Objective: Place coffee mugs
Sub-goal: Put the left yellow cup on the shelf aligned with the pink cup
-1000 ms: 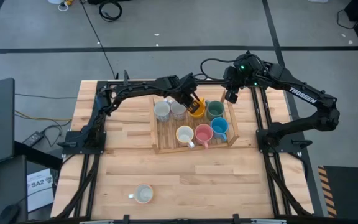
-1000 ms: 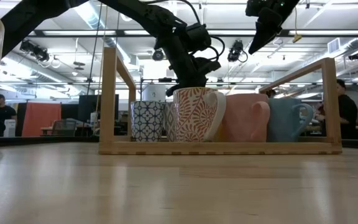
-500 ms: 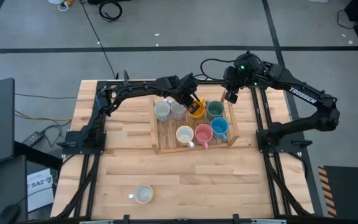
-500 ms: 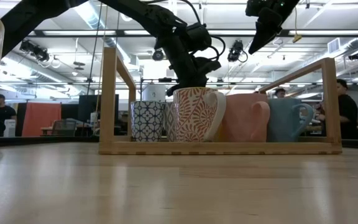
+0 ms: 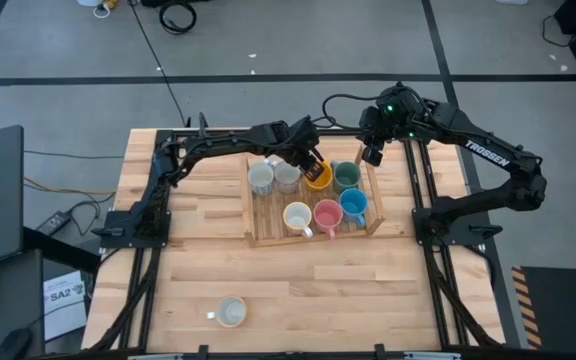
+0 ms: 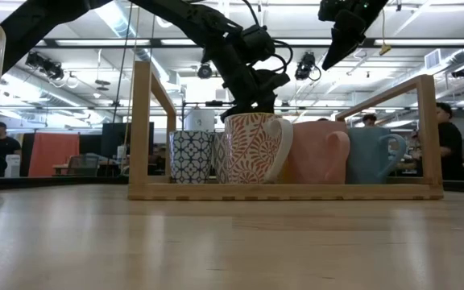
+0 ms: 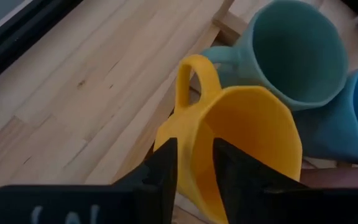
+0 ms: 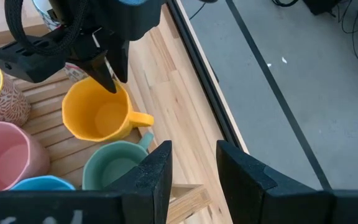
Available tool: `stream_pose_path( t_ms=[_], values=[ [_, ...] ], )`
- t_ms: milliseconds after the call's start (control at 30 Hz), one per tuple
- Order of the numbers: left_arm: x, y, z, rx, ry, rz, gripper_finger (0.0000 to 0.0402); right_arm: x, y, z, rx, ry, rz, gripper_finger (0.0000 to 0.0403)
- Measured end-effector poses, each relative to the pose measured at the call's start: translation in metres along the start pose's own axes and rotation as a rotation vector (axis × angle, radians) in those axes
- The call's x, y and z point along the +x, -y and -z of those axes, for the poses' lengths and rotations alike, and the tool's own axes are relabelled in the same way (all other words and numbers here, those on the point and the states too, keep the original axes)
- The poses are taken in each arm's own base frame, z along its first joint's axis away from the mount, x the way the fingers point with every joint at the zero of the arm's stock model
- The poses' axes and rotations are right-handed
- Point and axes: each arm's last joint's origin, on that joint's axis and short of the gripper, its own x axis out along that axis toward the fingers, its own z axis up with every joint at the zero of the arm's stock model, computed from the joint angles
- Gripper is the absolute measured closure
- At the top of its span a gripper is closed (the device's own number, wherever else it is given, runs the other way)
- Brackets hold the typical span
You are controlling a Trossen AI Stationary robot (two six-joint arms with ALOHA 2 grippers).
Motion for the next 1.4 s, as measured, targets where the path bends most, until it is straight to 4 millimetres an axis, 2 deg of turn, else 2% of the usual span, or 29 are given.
stream_pose_path(
  t_ms=[467, 700, 900, 1233, 1400],
  values=[
    [0.0000, 0.0007, -0.0022, 0.002, 0.023, 0.006, 0.0247, 0.0000, 0.0000, 0.0000, 0.000, 0.000, 0.000, 0.0271],
    [-0.0001, 0.0001, -0.0030, 0.002, 0.027, 0.011, 0.0246, 0.0000, 0.0000, 0.0000, 0.000, 0.000, 0.000, 0.0271],
    [-0.0003, 0.0035, -0.0013, 0.002, -0.015, 0.121, 0.0246, 0.0000, -0.0001, 0.0000, -0.001, 0.000, -0.001, 0.0271],
    [0.0005, 0.0007, 0.0040, -0.001, -0.056, 0.053, 0.0246, 0.0000, 0.0000, 0.0000, 0.000, 0.000, 0.000, 0.0271],
    [0.0004, -0.0001, 0.0064, -0.001, -0.080, 0.046, 0.0260, 0.0000, 0.0000, 0.0000, 0.000, 0.000, 0.000, 0.0271]
  ],
)
